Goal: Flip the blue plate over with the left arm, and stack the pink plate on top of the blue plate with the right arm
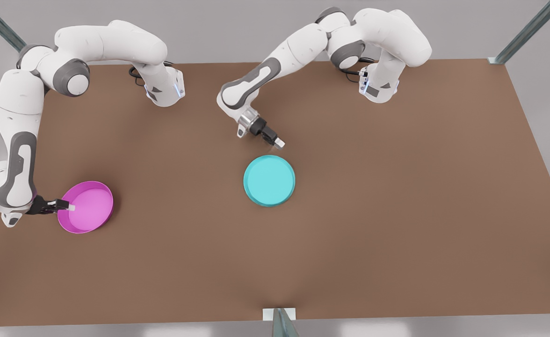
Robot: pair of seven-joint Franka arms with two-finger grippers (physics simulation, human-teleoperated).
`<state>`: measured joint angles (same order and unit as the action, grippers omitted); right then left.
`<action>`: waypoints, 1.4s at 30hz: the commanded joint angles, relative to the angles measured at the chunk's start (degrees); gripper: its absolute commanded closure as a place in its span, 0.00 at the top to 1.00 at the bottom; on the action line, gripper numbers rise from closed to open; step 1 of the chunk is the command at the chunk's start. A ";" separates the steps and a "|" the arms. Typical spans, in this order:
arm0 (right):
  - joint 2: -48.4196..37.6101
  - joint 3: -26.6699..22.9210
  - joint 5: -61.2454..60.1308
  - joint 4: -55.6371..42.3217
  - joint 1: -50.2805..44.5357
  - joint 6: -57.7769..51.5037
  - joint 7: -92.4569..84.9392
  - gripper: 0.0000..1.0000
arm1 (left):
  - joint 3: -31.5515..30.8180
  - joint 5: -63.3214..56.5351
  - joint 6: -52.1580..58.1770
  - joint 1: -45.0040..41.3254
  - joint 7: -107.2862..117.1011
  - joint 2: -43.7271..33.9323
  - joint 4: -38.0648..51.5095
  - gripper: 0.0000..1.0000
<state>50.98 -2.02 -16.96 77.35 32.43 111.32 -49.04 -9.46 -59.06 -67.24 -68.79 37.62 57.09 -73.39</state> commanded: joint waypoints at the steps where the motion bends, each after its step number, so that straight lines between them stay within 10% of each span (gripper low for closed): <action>1: 0.00 0.00 0.17 -0.01 0.00 0.30 -0.09 0.62 | -0.03 8.52 1.14 -0.11 -0.53 -0.31 0.00 1.00; 4: -0.18 -0.09 0.70 -0.18 -0.09 1.01 -0.62 0.62 | 0.76 16.43 14.15 3.39 -12.05 -10.06 -0.96 1.00; 9: 0.08 -0.09 1.58 -0.18 -0.09 1.18 -0.53 0.59 | 0.76 37.85 17.85 48.01 -26.98 -37.03 -7.12 1.00; 13: 0.08 0.00 1.58 -0.18 -0.09 1.54 -1.05 0.43 | 12.37 60.73 -17.30 63.61 -39.12 -59.02 -14.50 1.00; 20: 0.43 0.00 1.49 -0.18 0.00 1.54 -1.05 0.42 | 15.70 63.02 -20.13 57.72 -38.50 -41.97 1.32 1.00; 42: 0.88 0.18 1.32 -0.27 0.18 1.54 -1.14 0.22 | 15.61 62.49 -20.65 56.93 -39.03 -42.15 0.88 1.00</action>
<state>51.84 -1.85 -16.03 77.05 32.61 112.69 -50.38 6.15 3.30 -87.89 -11.90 -1.41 15.03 -72.51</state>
